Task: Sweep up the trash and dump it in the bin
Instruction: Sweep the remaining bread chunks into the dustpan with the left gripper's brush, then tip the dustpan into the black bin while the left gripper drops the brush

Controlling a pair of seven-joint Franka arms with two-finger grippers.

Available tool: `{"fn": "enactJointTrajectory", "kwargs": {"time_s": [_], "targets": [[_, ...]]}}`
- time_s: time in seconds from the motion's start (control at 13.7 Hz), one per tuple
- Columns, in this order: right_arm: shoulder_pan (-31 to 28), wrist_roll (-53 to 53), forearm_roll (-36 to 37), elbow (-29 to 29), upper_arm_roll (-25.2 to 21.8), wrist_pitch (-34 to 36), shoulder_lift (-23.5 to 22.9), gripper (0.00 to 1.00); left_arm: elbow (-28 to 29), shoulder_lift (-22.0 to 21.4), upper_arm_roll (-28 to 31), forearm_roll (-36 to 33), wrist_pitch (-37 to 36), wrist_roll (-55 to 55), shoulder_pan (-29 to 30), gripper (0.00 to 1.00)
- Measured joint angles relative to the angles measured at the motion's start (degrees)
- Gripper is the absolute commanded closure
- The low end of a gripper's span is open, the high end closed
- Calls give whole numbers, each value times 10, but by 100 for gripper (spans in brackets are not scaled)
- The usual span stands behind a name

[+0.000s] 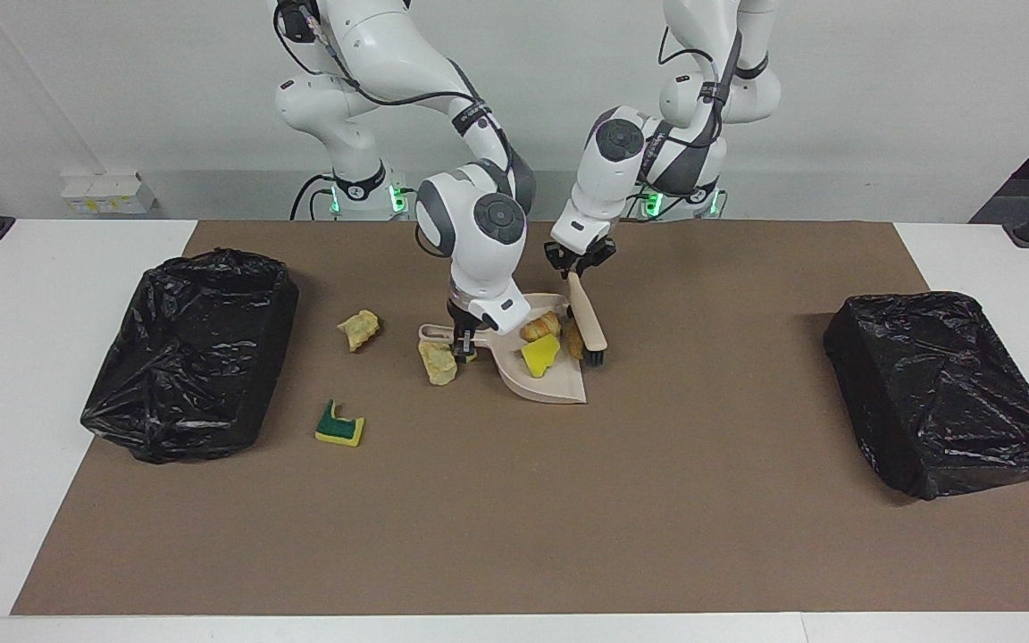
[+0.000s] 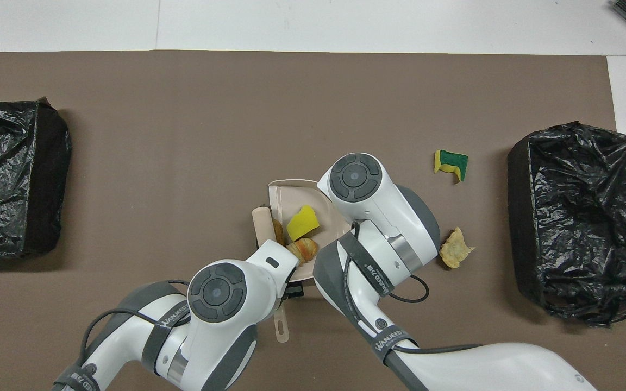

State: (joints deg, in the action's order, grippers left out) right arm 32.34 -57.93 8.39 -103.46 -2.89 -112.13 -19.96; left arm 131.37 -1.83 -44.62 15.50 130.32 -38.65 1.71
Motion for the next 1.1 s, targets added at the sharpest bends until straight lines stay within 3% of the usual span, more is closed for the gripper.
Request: {"fn": "enactJointTrajectory", "kwargs": {"time_s": [0.29,0.51,0.81,1.1], "targets": [[0,0,-11,-3,1,-11,0,100,-81,63,-1,0,-1,-9,0,100],[-2,-16,-37,-8,1,-30,0,100,-104,69,0,0,-51,-9,0,100],[-24,-90,-75,-16,0,-60,7,100,-114,20,15,-1,-173,-13,0,100],[-27,-105,-83,-19,1,-60,31,100,-49,-66,63,-3,-200,1,0,100]]}}
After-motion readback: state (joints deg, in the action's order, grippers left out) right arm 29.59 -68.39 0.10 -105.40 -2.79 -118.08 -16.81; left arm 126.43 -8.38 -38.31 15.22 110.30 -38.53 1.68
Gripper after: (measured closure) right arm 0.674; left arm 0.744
